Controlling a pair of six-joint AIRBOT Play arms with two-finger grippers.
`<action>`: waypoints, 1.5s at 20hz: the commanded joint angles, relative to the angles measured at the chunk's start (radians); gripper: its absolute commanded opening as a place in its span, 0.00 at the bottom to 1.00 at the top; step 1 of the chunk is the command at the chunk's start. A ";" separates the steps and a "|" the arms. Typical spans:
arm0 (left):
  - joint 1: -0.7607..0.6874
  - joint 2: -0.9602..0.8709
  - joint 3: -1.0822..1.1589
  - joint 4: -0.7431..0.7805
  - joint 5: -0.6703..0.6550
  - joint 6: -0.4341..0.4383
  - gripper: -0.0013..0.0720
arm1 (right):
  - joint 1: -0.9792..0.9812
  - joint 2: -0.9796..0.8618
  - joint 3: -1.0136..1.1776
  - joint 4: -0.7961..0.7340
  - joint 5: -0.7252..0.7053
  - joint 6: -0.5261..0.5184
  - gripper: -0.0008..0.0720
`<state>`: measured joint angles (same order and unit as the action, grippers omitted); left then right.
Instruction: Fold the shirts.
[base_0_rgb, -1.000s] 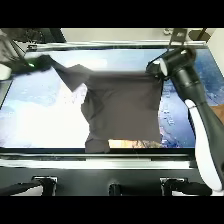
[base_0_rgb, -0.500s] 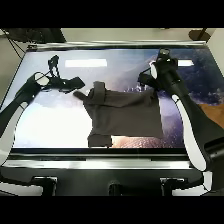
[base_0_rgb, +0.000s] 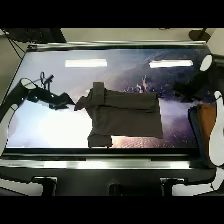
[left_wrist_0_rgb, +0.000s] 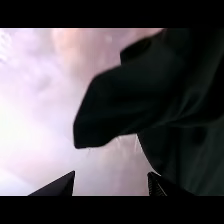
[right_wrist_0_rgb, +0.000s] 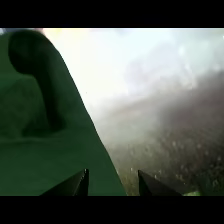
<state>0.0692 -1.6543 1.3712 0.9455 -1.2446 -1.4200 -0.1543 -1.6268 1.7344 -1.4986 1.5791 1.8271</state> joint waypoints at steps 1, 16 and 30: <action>-0.024 -0.015 -0.180 -0.253 0.076 0.087 0.74 | -0.068 0.003 -0.080 0.144 0.086 -0.086 0.52; -0.135 -0.113 -0.185 -0.303 0.278 0.040 0.55 | -0.046 0.004 -0.125 0.148 0.046 -0.089 0.52; -0.131 -0.094 -0.185 -0.298 0.283 0.098 0.06 | -0.046 0.046 -0.554 0.222 -0.070 -0.195 0.71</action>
<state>-0.0643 -1.7565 1.1851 0.6529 -0.9375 -1.3418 -0.1997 -1.5826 1.2854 -1.3209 1.5490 1.6749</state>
